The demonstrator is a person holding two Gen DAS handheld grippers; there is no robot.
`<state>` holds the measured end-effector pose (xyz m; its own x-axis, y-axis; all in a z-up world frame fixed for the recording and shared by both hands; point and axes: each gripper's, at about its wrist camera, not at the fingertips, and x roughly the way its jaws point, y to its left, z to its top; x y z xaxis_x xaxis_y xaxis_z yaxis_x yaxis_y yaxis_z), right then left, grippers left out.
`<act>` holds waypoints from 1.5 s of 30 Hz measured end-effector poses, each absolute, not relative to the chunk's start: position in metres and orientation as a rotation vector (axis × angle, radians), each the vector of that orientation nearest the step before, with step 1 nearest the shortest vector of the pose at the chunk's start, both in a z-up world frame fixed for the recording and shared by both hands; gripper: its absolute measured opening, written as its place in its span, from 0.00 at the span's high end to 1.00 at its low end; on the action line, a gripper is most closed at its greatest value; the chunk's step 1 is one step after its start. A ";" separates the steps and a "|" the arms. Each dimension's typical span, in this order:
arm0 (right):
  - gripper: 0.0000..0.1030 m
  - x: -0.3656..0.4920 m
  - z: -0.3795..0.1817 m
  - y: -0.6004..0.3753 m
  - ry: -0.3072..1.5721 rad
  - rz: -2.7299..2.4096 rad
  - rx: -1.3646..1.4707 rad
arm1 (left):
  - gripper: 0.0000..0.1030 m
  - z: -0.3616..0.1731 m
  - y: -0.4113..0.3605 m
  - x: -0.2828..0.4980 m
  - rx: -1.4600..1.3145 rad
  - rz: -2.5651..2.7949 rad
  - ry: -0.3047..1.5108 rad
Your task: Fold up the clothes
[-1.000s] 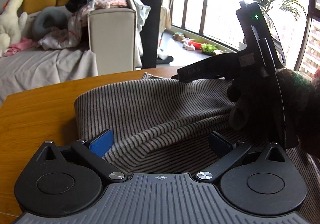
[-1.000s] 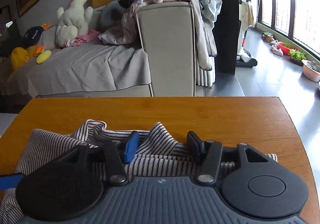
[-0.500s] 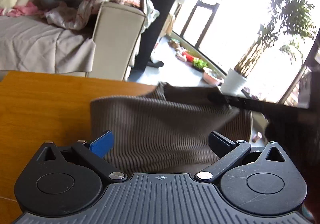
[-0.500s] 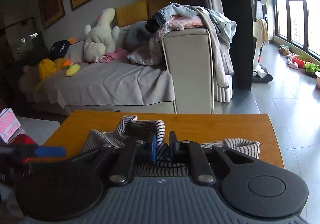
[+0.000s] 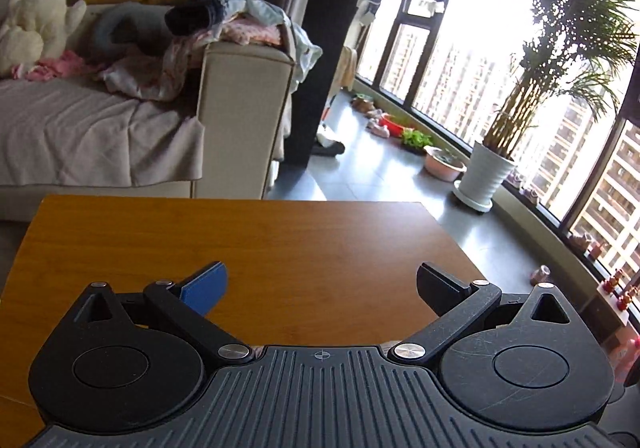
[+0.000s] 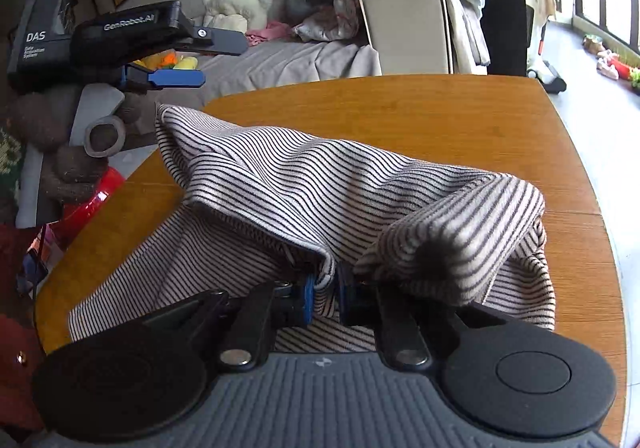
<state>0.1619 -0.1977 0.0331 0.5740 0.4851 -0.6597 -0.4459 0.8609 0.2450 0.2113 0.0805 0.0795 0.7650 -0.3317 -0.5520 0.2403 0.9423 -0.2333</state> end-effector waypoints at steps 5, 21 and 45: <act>0.73 0.145 0.075 -0.219 0.694 0.601 0.089 | 0.39 0.051 0.072 0.193 0.054 -0.325 0.749; 0.44 0.172 0.025 -0.264 0.848 0.277 0.308 | 0.15 0.036 0.116 0.188 -0.194 -0.370 0.893; 0.79 0.234 0.057 -0.245 0.678 0.429 0.242 | 0.65 0.056 0.116 0.180 -0.213 -0.402 0.786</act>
<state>0.2343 -0.2454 0.0574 0.6968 0.4575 -0.5524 -0.3031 0.8858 0.3513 0.1796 0.1160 0.0561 0.6364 -0.4270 -0.6424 0.2711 0.9035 -0.3320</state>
